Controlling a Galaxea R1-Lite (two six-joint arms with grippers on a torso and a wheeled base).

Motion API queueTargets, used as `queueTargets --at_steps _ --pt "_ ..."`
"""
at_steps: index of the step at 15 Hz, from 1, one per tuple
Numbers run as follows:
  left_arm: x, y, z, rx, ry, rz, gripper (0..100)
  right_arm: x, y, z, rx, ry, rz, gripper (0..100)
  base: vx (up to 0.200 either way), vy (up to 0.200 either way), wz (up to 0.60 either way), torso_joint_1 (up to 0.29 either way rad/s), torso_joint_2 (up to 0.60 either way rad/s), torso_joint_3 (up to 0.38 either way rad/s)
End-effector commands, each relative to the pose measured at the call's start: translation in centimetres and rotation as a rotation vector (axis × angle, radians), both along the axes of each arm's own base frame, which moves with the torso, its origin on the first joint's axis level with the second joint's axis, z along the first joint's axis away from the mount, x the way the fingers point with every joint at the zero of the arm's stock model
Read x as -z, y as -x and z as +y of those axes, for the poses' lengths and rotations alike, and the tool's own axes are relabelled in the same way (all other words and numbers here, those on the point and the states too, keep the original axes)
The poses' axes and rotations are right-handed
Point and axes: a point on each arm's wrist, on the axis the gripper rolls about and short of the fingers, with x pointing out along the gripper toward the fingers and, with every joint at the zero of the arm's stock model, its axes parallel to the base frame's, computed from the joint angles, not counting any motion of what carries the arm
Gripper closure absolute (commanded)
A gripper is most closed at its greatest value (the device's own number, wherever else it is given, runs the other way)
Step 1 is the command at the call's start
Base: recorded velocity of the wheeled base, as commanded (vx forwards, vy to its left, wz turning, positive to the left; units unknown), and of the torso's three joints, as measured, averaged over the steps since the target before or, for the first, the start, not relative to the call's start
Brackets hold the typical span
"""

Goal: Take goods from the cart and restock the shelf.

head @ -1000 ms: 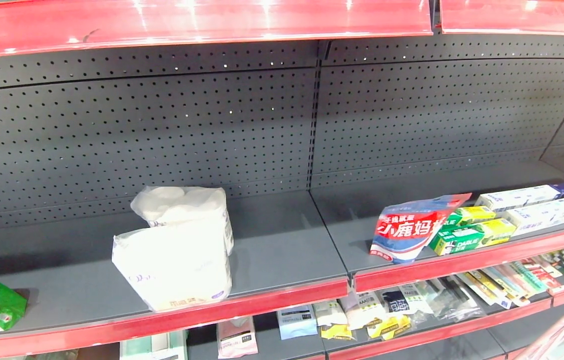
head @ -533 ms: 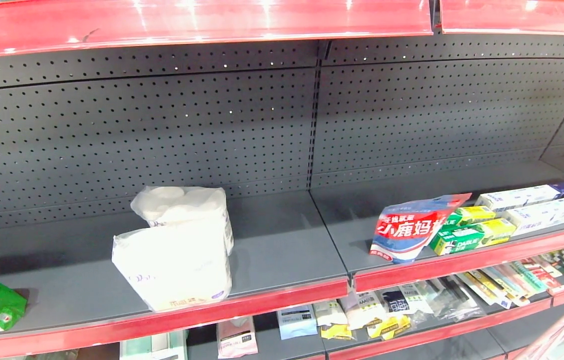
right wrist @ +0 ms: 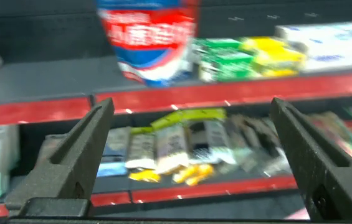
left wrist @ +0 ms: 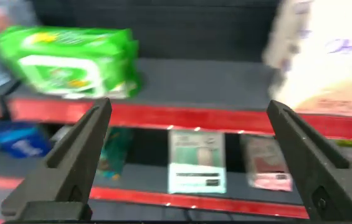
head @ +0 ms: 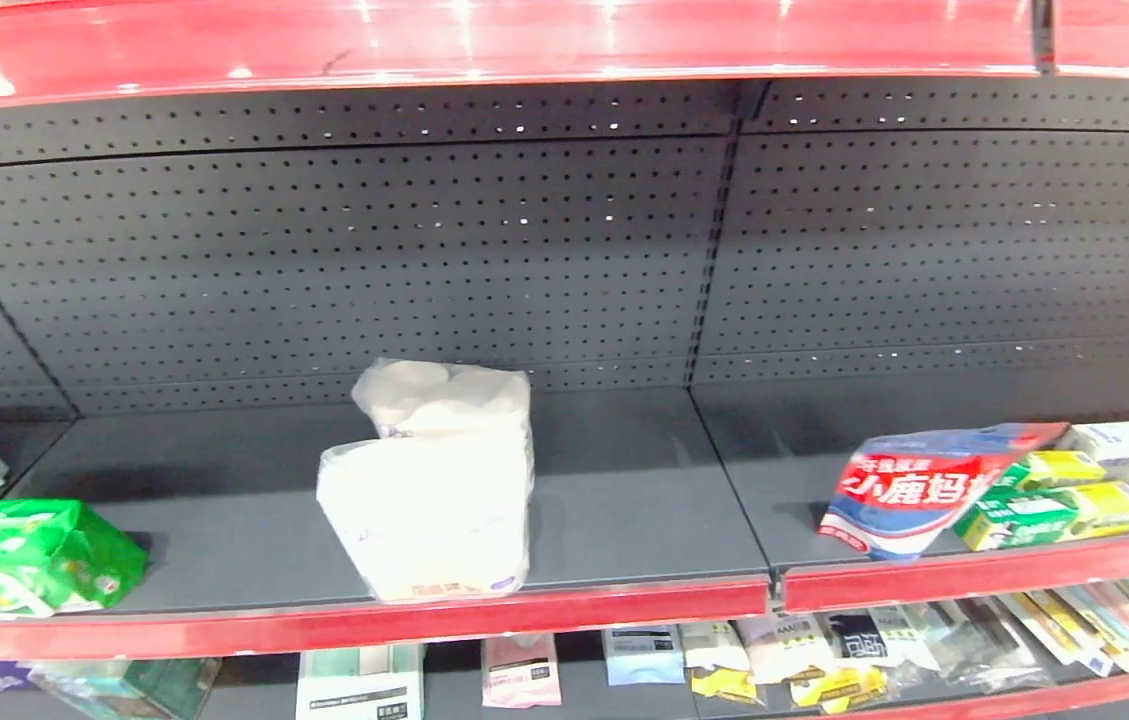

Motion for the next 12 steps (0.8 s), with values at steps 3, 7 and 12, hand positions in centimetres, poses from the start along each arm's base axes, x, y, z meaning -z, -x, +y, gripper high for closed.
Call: queueTargets --at_steps 3,7,12 --pt "-0.02 -0.05 0.01 -0.001 0.002 0.005 0 0.01 0.0 0.0 0.001 0.001 0.0 0 0.0 0.0 0.6 0.002 0.0 0.002" --pt "-0.02 -0.05 0.01 0.001 0.0 0.006 0 0.0 -0.01 0.0 0.001 0.001 0.002 0 0.0 0.0 0.0 0.0 0.0 0.0" --pt "-0.02 -0.04 0.03 0.024 -0.003 0.006 0 0.0 -0.01 0.0 0.001 0.002 0.002 0 0.0 0.0 0.0 0.0 0.0 0.0"
